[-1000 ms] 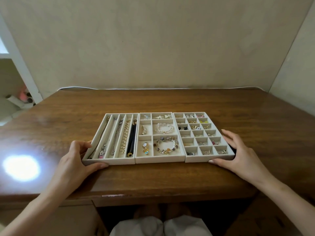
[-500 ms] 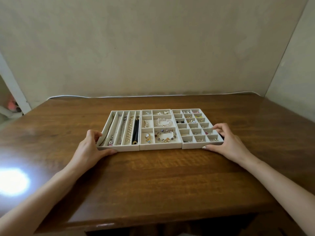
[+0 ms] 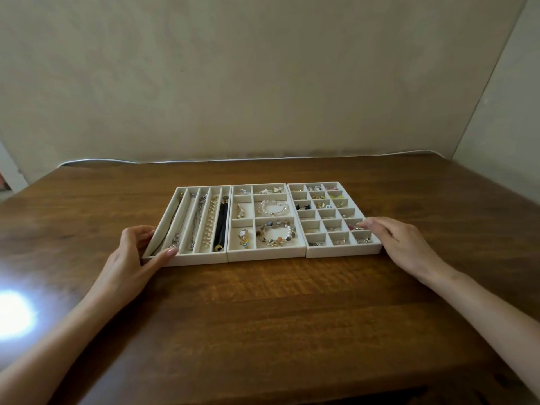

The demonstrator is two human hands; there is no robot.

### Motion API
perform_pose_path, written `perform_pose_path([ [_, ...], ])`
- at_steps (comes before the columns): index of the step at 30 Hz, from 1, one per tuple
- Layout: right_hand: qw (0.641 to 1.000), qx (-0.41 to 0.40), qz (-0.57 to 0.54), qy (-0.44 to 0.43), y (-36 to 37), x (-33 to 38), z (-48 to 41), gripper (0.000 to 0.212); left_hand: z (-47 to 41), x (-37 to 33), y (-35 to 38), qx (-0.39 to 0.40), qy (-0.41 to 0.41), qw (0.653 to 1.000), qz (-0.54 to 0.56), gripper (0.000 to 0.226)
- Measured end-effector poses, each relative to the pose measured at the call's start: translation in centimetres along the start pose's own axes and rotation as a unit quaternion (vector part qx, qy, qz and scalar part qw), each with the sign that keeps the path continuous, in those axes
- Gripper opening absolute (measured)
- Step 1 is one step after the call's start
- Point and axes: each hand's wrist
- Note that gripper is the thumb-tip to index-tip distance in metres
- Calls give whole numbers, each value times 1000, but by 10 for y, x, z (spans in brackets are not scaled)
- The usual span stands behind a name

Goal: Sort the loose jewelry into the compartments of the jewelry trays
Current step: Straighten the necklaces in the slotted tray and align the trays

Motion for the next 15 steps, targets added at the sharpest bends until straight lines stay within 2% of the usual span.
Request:
perform_pose_path([
  [7, 998, 14, 56, -12, -2, -4, -15, 38, 2, 1, 0, -3, 11, 1000, 4, 56],
  [15, 991, 39, 125, -1, -11, 9, -38, 17, 2, 2, 0, -4, 16, 1000, 6, 52],
])
Point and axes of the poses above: each hand's wrist, its own z-axis away from the middle knuckle, its own y-axis out of the palm, x = y × z, and after that the axes turned 8 degrees about z, right-handed
